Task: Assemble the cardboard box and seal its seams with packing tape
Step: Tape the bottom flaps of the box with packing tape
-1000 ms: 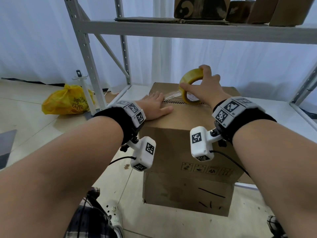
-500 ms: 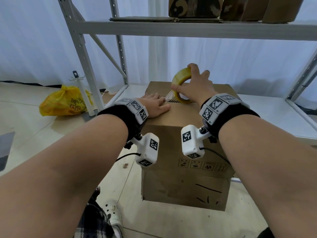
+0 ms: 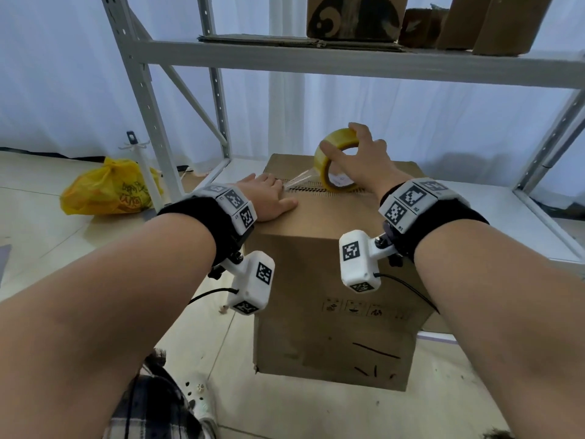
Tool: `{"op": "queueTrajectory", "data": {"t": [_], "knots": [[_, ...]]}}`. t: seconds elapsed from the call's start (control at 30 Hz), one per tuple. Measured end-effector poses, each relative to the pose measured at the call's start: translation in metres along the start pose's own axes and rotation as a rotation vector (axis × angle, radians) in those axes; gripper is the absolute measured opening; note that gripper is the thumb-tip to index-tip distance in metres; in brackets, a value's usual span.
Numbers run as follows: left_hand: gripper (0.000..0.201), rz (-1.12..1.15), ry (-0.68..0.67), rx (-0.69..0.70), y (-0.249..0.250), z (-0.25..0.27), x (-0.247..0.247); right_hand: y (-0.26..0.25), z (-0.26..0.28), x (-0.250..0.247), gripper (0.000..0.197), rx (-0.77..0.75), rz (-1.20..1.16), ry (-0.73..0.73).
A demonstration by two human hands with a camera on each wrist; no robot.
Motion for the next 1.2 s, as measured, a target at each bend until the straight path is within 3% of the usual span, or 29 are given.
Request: {"op": "queueTrajectory", "data": {"t": [0.2, 0.37, 0.6, 0.77, 1.0, 1.2], "knots": [[0.074, 0.094, -0.03, 0.008, 0.007, -0.012, 0.002, 0.024, -0.007, 0.004, 0.099, 0.125, -0.28, 0.042], [0.07, 0.11, -0.072, -0.027, 0.007, -0.006, 0.002, 0.019, -0.008, 0.013, 0.097, 0.222, -0.437, 0.114], [0.069, 0.144, -0.054, -0.024, 0.007, -0.001, 0.0, 0.013, -0.001, 0.0, 0.088, 0.191, -0.472, 0.196], [0.071, 0.139, -0.044, -0.027, 0.006, -0.002, 0.001, 0.009, 0.006, -0.03, 0.089, 0.085, -0.241, 0.223], [0.076, 0.014, -0.049, -0.111, 0.016, -0.009, -0.001, 0.021, 0.012, -0.025, 0.09, 0.098, -0.054, 0.127], [0.064, 0.101, -0.053, 0.009, 0.05, -0.016, -0.002, 0.023, 0.008, -0.019, 0.082, 0.12, -0.018, 0.101]]}}
Point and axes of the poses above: each hand's wrist, its own z-axis away from the middle knuckle, its own x-axis out of the palm, y = z × x, the point moved 9 cm from there along -z, towards the middle knuckle, and after that the axes turned 1 degree about y, right-handed, at the moved point
